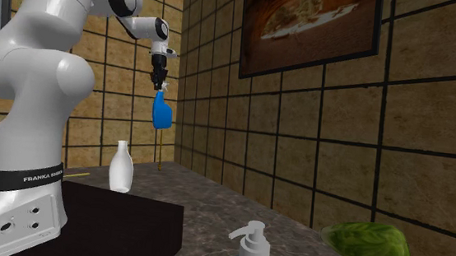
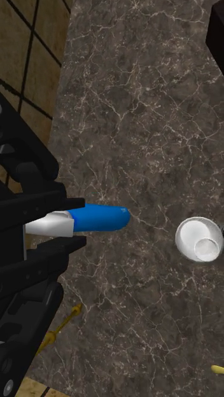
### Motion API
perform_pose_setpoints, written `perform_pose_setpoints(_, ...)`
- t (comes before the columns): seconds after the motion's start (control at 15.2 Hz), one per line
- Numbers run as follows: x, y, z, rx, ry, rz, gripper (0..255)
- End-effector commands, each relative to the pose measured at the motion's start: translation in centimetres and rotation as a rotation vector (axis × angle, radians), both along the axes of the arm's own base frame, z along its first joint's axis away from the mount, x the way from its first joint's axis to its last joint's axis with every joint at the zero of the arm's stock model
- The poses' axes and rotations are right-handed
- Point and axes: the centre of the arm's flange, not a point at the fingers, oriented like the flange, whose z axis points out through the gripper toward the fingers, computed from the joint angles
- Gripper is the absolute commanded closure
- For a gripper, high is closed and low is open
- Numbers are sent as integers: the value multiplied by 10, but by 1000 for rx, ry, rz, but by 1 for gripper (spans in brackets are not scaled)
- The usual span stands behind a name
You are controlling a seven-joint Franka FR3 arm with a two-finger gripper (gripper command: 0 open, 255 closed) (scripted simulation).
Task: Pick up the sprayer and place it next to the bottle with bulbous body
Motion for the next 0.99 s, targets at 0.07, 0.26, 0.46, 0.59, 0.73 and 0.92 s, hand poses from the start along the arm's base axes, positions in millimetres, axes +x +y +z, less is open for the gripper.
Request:
perform_pose_setpoints(0.07,9,43,0,0,-1,-1,255)
perform_pose_setpoints(0.26,12,60,-10,0,-1,-1,255)
perform_pose_setpoints(0.46,12,60,-26,0,-1,-1,255)
perform_pose_setpoints(0.59,12,60,-37,0,-1,-1,255)
perform_pose_setpoints(0.73,12,60,-47,0,-1,-1,255)
perform_pose_setpoints(0.92,12,60,-63,0,-1,-1,255)
